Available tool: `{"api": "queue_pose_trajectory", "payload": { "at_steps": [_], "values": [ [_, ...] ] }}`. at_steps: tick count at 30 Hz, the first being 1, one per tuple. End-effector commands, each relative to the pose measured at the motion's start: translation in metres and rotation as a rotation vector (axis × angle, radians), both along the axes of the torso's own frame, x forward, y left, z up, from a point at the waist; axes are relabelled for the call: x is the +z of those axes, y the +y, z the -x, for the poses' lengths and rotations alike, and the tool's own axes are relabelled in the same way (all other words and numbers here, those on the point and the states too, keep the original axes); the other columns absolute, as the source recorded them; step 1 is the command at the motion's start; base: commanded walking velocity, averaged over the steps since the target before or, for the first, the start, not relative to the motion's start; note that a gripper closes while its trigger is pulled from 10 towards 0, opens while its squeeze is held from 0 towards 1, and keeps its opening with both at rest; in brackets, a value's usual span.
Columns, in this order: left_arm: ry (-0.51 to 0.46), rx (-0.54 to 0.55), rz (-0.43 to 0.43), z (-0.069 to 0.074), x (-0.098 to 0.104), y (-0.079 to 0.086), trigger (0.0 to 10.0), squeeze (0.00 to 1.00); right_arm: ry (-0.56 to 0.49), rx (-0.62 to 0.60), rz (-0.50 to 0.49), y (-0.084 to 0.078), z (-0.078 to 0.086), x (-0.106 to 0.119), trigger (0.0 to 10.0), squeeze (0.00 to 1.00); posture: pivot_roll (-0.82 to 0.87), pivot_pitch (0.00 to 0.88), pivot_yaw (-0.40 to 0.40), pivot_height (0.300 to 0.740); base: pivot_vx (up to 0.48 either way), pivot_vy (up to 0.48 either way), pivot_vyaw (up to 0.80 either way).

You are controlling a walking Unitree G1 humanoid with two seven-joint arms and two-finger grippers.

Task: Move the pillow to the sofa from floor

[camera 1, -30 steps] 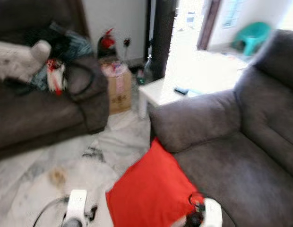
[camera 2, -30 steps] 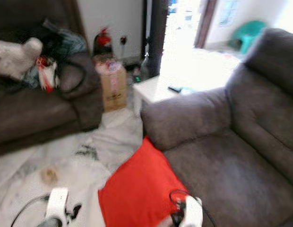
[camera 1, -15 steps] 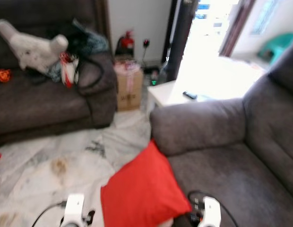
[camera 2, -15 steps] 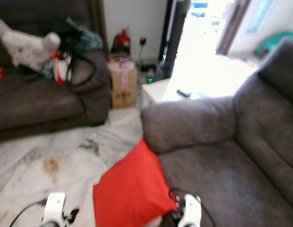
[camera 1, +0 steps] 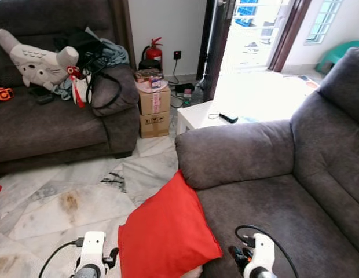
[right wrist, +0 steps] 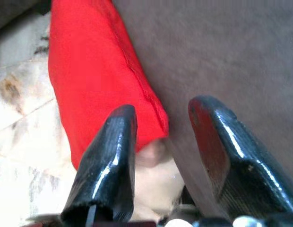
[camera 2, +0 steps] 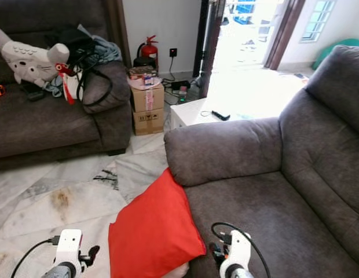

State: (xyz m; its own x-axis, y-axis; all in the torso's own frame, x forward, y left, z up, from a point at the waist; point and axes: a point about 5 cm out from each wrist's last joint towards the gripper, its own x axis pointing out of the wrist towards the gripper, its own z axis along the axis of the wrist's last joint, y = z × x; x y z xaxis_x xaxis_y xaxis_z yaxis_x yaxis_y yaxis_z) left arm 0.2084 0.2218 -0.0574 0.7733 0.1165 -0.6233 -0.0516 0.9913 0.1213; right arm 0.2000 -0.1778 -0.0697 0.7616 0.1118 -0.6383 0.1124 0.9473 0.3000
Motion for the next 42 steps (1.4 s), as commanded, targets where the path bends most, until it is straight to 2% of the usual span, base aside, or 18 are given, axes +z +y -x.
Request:
{"api": "queue_pose_trajectory", "payload": {
  "at_steps": [1,2,7,13,21,31,42],
  "values": [
    [-0.054,-0.019,0.004,-0.008,0.006,-0.003,10.0,0.0,-0.076,-0.029,0.001,-0.008,-0.01,0.009,10.0,0.0,0.0,0.0,-0.065,0.74,0.0,0.0,0.0],
    [-0.091,-0.029,0.003,-0.013,0.01,-0.004,10.0,0.0,-0.132,-0.037,-0.004,-0.01,-0.015,0.014,10.0,0.0,0.0,0.0,-0.065,0.74,0.0,0.0,0.0],
    [-0.158,-0.021,-0.006,-0.02,0.018,-0.002,10.0,0.0,-0.228,-0.054,-0.002,-0.015,-0.022,0.024,10.0,0.0,-0.01,0.0,-0.062,0.74,0.0,0.0,0.0],
    [-0.187,-0.012,-0.002,-0.025,0.022,-0.003,10.0,0.0,-0.301,-0.058,-0.001,-0.013,-0.031,0.034,10.0,0.0,-0.01,0.0,-0.06,0.74,0.0,0.0,0.0],
    [-0.198,0.014,0.033,-0.023,0.021,-0.006,10.0,0.0,-0.318,-0.05,-0.012,-0.002,-0.045,0.041,10.0,0.0,0.0,0.0,-0.063,0.74,0.0,0.06,0.0],
    [-0.217,0.014,0.029,-0.024,0.023,-0.006,10.0,0.0,-0.319,-0.058,-0.008,-0.007,-0.046,0.042,10.0,0.0,0.0,0.0,-0.063,0.74,0.0,0.48,0.0],
    [-0.266,-0.004,0.023,-0.032,0.029,-0.011,10.0,0.0,-0.317,-0.056,-0.01,-0.007,-0.048,0.043,10.0,0.0,0.0,0.0,-0.061,0.74,0.0,0.0,0.0]
  ]
}}
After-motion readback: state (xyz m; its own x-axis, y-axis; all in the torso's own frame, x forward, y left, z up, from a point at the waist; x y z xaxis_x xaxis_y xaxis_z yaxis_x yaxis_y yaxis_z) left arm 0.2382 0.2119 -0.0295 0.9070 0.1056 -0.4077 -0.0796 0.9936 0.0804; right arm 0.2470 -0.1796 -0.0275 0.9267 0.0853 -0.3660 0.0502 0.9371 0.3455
